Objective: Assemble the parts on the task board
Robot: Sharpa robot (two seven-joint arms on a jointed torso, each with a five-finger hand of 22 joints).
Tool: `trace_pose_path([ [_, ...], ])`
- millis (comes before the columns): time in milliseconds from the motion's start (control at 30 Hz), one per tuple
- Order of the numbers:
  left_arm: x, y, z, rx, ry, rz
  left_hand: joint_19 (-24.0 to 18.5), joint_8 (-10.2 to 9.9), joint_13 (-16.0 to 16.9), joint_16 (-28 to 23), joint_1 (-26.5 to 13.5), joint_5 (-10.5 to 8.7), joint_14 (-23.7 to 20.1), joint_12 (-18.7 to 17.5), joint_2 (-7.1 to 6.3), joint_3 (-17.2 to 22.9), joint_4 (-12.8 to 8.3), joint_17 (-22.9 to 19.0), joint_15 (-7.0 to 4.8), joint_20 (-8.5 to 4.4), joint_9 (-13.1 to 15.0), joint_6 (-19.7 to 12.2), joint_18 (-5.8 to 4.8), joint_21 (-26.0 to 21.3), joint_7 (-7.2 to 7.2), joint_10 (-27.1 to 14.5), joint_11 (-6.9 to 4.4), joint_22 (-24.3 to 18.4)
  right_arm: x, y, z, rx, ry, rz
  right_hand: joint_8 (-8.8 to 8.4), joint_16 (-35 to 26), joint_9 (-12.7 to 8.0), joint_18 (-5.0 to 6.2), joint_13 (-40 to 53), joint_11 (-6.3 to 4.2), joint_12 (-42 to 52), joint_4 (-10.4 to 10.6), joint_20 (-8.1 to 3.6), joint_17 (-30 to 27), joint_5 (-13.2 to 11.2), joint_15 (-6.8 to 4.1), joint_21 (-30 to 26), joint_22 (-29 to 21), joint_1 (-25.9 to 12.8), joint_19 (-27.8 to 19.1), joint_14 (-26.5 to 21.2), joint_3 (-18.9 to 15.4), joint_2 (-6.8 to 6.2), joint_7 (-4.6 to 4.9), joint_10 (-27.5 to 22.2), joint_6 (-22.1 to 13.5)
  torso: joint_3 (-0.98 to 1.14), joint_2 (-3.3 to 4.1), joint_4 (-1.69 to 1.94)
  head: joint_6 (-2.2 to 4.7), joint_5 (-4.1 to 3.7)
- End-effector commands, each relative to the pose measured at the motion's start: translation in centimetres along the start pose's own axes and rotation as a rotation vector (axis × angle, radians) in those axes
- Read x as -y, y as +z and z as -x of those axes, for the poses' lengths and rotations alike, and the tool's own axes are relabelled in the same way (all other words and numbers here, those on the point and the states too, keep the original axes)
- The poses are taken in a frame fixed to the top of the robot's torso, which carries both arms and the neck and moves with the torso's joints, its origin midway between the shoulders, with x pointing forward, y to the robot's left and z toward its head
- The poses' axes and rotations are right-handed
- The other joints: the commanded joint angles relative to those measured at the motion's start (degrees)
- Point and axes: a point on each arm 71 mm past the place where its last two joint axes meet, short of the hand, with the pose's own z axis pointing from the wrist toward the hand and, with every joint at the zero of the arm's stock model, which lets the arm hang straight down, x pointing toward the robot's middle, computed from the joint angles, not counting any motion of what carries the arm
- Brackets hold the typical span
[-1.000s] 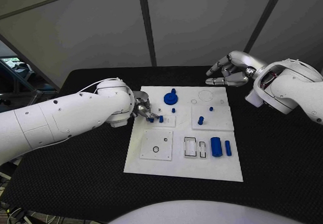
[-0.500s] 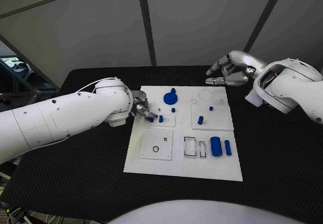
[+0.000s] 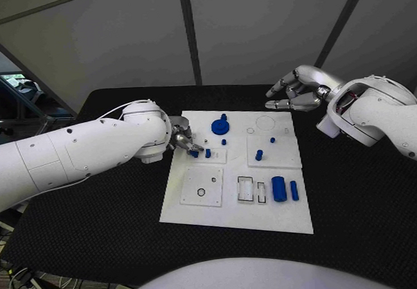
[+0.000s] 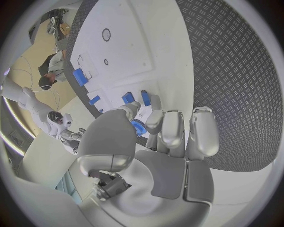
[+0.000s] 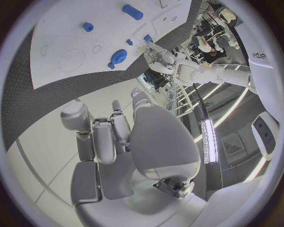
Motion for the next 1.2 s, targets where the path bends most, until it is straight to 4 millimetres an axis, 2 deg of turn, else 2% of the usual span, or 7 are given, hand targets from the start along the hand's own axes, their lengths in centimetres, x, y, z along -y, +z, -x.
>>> trace_pose_path([
  [33,0.03,-0.10,0.09,0.010,-0.007,0.002,0.35,-0.16,-0.02,0.17,0.56,0.24,1.46,0.34,0.23,-0.29,-0.10,0.04,-0.53,-0.13,-0.02,0.27,-0.92,0.17,-0.11,0.29,-0.16,1.02,-0.07,0.01,0.06,-0.003,-0.003,0.004,0.39,-0.33,0.05,0.83,1.45,-0.27,0.36,0.27,-0.10,3.65,0.32,-0.33,-0.26,-0.01,0.31,-0.08,3.25,0.01,0.13,-0.22,-0.15,-0.10,0.01,0.04,0.00,0.04,-0.01],
  [233,0.09,-0.21,0.03,0.008,-0.008,-0.001,0.35,-0.02,-0.02,0.18,3.43,0.33,1.48,0.32,0.95,0.34,-0.73,0.04,-0.62,-0.21,0.06,0.11,-0.91,0.10,-0.29,0.27,-0.31,1.07,-0.06,0.01,0.05,-0.004,-0.003,0.003,0.39,-0.33,0.05,0.83,1.45,-0.27,0.36,0.27,-0.10,3.65,0.32,-0.33,-0.26,-0.01,0.31,-0.08,3.25,0.01,0.13,-0.22,-0.15,-0.10,-0.02,0.01,0.03,-0.06,0.02],
  [500,0.02,-0.32,-0.05,-0.001,-0.002,-0.002,0.22,-0.17,-0.35,0.15,7.74,0.49,1.48,-0.03,0.52,3.31,-1.80,0.01,-0.71,-0.30,-0.01,-0.46,-0.86,-0.18,-0.42,-0.01,-0.45,0.99,-0.04,0.03,0.03,-0.007,-0.003,0.001,0.42,-0.37,0.04,0.83,1.50,-0.28,0.44,0.35,-0.11,3.63,0.34,-0.34,-0.29,-0.03,0.31,-0.07,3.24,-0.08,0.15,-0.23,-0.09,-0.10,0.00,0.00,0.04,-0.10,0.04],
  [867,0.10,-0.38,-0.06,0.002,-0.004,-0.004,0.19,-0.12,-0.62,0.13,9.71,0.49,1.49,-0.31,-0.35,7.59,-2.10,-0.01,-0.71,-0.32,-0.03,-0.65,-0.85,-0.35,-0.44,-0.12,-0.50,1.06,-0.05,0.05,0.00,-0.008,-0.003,0.001,0.42,-0.37,0.04,0.83,1.50,-0.28,0.44,0.35,-0.11,3.63,0.34,-0.34,-0.29,-0.03,0.31,-0.07,3.24,-0.08,0.15,-0.23,-0.09,-0.10,0.01,0.03,-0.02,-0.02,0.17],
  [1067,0.24,-0.36,-0.09,0.000,-0.002,-0.009,0.24,0.15,-0.67,0.13,10.97,0.40,1.50,-0.41,-0.64,10.49,-3.20,-0.01,-0.68,-0.31,0.14,-0.83,-0.87,-0.38,-0.46,-0.03,-0.50,1.21,-0.05,0.05,-0.01,-0.009,-0.003,0.001,0.42,-0.37,0.04,0.83,1.50,-0.28,0.44,0.35,-0.11,3.63,0.34,-0.34,-0.29,-0.03,0.31,-0.07,3.24,-0.08,0.15,-0.23,-0.09,-0.10,0.01,0.03,-0.02,-0.13,0.12],
  [1200,0.35,-0.33,-0.11,0.000,-0.002,-0.012,0.25,0.19,-0.64,0.14,11.13,0.37,1.51,-0.39,-0.74,10.85,-3.41,-0.01,-0.68,-0.29,0.18,-0.86,-0.88,-0.38,-0.46,0.00,-0.50,1.24,-0.06,0.06,-0.01,-0.010,-0.003,0.001,0.42,-0.37,0.04,0.83,1.50,-0.28,0.44,0.35,-0.11,3.63,0.34,-0.34,-0.29,-0.03,0.31,-0.07,3.24,-0.08,0.15,-0.23,-0.09,-0.10,0.04,0.01,-0.02,-0.08,0.08],
])
